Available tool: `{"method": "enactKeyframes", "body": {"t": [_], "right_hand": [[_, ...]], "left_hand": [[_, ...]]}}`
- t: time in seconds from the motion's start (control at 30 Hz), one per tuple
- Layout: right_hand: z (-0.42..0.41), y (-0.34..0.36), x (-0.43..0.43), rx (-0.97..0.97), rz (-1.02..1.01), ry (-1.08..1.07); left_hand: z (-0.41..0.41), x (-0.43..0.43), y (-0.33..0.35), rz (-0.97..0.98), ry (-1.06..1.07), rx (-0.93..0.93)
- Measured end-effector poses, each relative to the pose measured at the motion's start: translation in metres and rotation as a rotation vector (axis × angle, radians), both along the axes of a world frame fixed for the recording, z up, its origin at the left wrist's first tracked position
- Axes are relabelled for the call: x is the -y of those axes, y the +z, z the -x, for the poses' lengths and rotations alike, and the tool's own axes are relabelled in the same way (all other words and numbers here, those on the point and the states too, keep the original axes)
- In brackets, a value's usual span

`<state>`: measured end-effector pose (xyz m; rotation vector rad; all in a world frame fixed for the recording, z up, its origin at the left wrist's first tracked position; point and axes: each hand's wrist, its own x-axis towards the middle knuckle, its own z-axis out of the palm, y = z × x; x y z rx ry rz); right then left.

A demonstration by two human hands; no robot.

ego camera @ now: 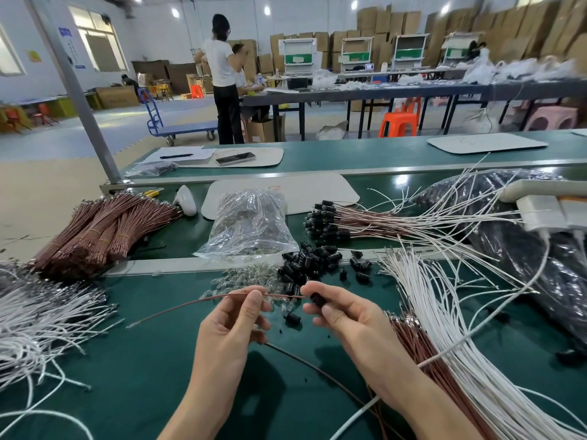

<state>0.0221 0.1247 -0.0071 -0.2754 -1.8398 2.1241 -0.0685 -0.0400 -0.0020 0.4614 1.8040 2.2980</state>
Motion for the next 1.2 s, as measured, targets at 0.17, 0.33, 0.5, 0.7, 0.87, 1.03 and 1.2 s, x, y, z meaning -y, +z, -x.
{"method": "enactKeyframes", "body": {"t": [0.17, 0.33, 0.5, 0.7, 0.87, 1.03, 1.2], "right_hand": [[0.002, -0.001, -0.001, -0.011, 0.052, -0.004], [0.003, 0.002, 0.002, -0.051, 0.145, -0.026], [0.002, 0.005, 0.008, -0.073, 0.153, 0.008], [0.002, 0.006, 0.011, -0.065, 0.112, 0.001], [0.004, 0.004, 0.012, -0.051, 0.152, -0.001], [0.004, 0.004, 0.010, -0.048, 0.213, 0.013], [0.003, 0.008, 0.006, -0.055, 0.244, -0.051]], "left_hand": [[0.000, 0.000, 0.000, 0.007, -0.004, 0.006], [-0.002, 0.000, -0.001, 0.013, -0.021, 0.008], [-0.004, -0.003, -0.001, 0.000, -0.048, 0.038], [-0.010, -0.006, -0.001, 0.004, -0.159, 0.084], [-0.012, -0.006, -0.002, 0.029, -0.224, 0.094], [-0.013, -0.006, -0.002, -0.007, -0.216, 0.095], [-0.004, -0.002, 0.001, -0.084, -0.096, 0.121]]}}
